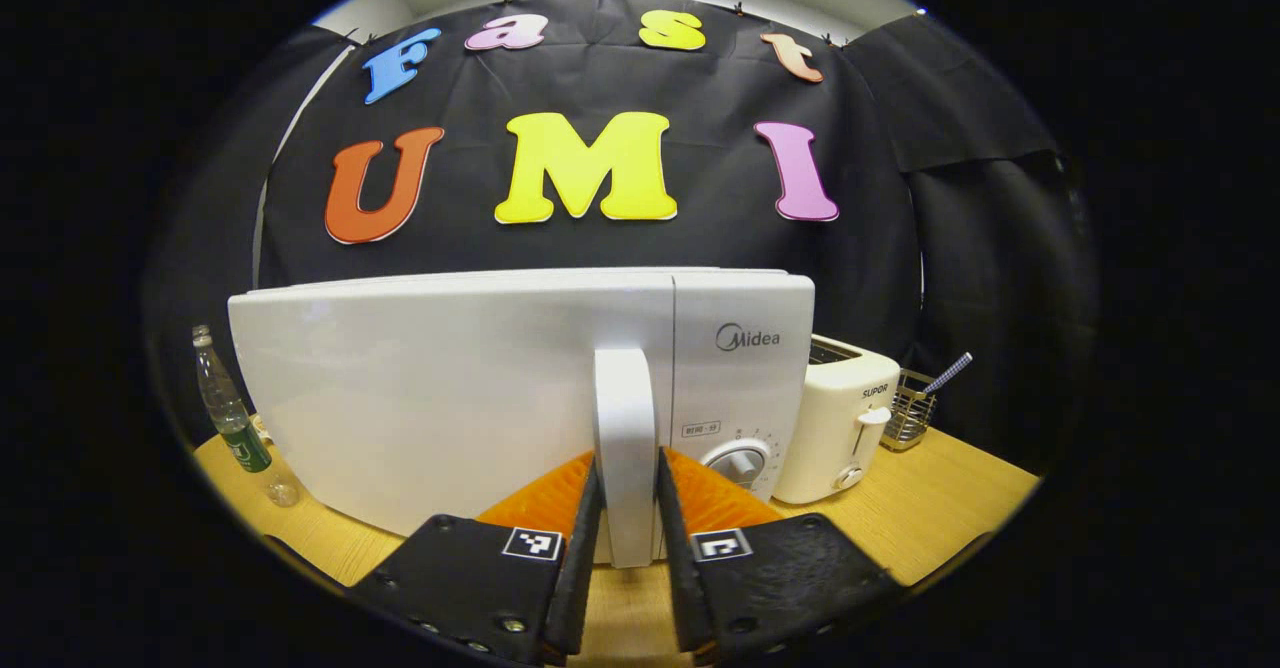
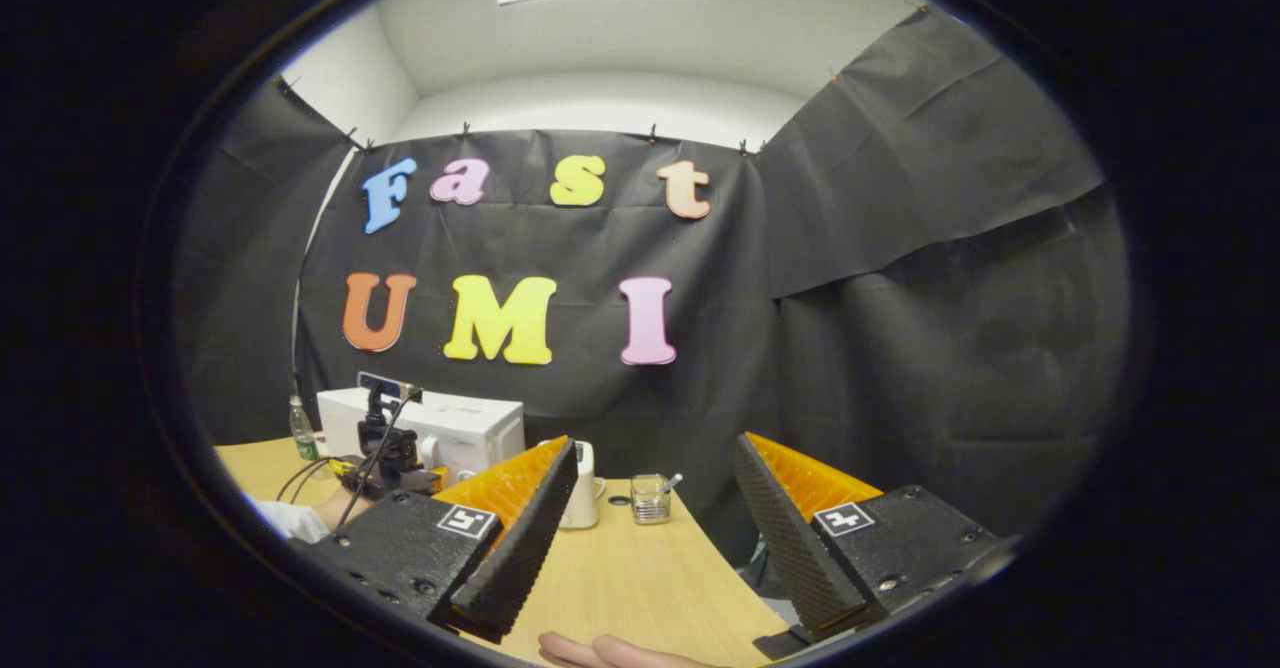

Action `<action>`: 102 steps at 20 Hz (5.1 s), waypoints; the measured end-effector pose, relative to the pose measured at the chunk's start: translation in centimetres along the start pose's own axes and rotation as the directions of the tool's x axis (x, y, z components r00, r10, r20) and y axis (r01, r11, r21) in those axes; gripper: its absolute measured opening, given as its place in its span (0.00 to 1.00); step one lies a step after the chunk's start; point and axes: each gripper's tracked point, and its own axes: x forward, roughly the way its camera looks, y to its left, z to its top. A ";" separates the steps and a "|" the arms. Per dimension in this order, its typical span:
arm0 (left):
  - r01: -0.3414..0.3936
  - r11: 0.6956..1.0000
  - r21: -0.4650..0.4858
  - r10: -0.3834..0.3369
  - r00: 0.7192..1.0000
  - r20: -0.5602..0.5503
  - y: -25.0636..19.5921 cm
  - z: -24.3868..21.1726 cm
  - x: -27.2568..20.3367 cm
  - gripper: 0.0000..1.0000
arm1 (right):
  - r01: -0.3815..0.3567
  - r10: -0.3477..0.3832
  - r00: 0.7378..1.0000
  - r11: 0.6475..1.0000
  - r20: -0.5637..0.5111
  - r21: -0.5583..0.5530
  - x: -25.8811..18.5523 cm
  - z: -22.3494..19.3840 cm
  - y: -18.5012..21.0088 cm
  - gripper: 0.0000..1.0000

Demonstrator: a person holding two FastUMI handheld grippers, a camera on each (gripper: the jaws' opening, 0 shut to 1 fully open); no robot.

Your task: Open the microwave oven with the left hand, put the food in, and close the microwave oven.

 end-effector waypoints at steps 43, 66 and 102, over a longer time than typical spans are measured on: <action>-0.082 0.990 -0.117 0.065 0.988 -0.142 17.5 -5.5 -28.9 0.24 | -0.133 0.134 0.986 0.991 -0.104 0.013 -3.5 -4.7 11.4 0.90; -0.154 0.983 -0.101 0.166 0.978 0.126 18.8 6.3 -37.9 0.94 | -0.251 0.239 0.889 0.968 -0.391 0.022 3.4 -12.8 17.0 0.91; -0.155 0.988 -0.027 0.157 0.963 0.218 17.7 11.5 -40.1 0.96 | -0.305 0.540 0.493 0.842 -0.682 0.446 4.9 -18.9 23.6 0.08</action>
